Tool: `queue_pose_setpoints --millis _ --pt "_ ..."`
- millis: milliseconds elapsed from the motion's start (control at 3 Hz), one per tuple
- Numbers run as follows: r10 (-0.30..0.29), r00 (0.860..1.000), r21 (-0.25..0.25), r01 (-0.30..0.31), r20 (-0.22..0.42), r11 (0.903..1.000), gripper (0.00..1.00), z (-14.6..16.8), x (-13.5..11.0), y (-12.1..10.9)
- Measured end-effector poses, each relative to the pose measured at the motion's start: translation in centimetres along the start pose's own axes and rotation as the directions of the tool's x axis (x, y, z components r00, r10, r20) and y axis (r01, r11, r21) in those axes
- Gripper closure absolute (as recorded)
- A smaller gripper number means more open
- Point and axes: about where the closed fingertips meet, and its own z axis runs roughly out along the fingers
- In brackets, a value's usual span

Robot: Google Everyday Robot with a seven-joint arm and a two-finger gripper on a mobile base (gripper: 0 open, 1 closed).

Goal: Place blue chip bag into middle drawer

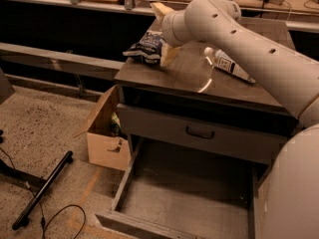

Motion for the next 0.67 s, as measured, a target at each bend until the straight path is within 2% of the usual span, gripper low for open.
queue_pose_setpoints --millis 333,667 --pt "-0.004 1.0 0.001 0.004 0.014 1.0 0.0 0.64 -0.37 0.02" --pt "-0.003 1.0 -0.021 0.004 0.03 0.9998 0.18 1.05 -0.8 0.29"
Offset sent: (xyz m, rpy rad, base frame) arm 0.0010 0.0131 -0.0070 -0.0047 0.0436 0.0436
